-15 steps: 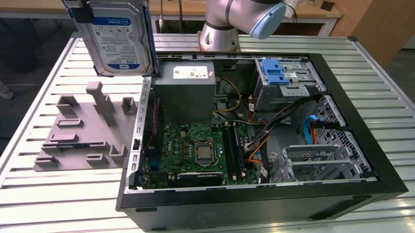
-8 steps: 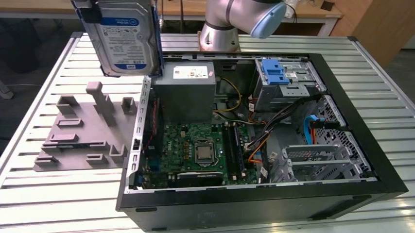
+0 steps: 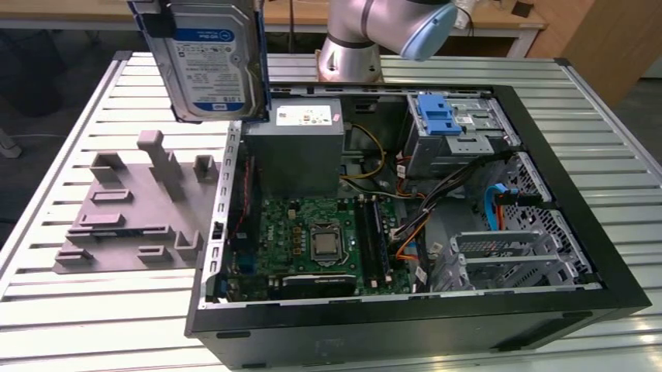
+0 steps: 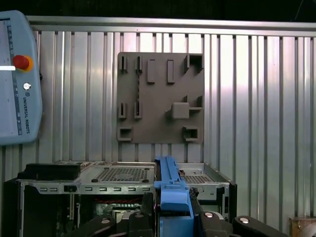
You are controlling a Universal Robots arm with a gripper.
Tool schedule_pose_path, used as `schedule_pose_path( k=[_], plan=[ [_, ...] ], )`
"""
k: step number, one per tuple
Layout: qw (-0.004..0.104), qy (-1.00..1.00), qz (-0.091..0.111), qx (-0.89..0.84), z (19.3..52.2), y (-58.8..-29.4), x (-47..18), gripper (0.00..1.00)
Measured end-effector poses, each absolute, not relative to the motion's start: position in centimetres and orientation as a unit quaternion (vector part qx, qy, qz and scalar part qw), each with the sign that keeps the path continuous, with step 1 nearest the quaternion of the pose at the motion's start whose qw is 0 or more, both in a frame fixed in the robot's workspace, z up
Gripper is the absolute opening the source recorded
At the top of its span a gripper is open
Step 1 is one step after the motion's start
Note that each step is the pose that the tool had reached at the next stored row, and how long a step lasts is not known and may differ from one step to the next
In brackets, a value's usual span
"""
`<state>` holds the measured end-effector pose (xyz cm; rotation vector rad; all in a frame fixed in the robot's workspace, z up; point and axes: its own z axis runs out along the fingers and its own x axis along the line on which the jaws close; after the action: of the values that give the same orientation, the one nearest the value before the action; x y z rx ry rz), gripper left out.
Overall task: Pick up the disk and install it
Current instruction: 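Pick up the disk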
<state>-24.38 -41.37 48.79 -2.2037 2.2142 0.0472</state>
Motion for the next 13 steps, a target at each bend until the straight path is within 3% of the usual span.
schedule_pose_path(
  k=[13],
  plan=[
    [0.009,0.709,0.015,-0.705,48.79,-41.38,-23.48,0.36]
  ],
)
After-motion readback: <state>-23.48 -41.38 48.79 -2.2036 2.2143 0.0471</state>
